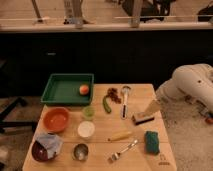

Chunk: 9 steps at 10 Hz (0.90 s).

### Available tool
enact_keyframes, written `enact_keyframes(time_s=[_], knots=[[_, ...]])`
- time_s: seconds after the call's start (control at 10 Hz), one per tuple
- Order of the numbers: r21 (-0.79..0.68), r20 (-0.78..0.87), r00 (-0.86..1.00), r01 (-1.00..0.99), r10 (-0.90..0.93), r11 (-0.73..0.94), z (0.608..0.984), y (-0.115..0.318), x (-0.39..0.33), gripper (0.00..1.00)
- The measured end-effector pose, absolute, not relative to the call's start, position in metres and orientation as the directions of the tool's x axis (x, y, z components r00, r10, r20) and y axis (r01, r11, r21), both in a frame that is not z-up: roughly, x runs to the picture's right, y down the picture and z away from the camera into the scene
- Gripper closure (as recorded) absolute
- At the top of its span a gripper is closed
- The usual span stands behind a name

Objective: Place grapes in plastic cup

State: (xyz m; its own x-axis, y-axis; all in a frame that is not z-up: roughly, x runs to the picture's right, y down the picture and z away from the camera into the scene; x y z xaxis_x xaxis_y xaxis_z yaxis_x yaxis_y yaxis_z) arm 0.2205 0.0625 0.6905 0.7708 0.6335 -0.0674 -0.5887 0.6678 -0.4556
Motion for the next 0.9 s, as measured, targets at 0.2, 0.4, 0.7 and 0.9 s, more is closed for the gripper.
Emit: enact_keyframes(time_s=[0.2, 0.4, 0.7, 0.9], knots=[[-0.454, -0.056, 0.775, -0.581, 0.630, 0.675, 0.702, 0.039, 0.187, 0.20], [-0.443, -0.050, 0.791, -0.565, 0.610, 0.696, 0.719, 0.003, 0.156, 0.20], [-0.393, -0.108, 0.764, -0.621, 0.637, 0.678, 0.741, -0.025, 0.146, 0.20], [-0.379, -0.161, 0.736, -0.661, 0.657, 0.648, 0.758, -0.028, 0.140, 0.20]])
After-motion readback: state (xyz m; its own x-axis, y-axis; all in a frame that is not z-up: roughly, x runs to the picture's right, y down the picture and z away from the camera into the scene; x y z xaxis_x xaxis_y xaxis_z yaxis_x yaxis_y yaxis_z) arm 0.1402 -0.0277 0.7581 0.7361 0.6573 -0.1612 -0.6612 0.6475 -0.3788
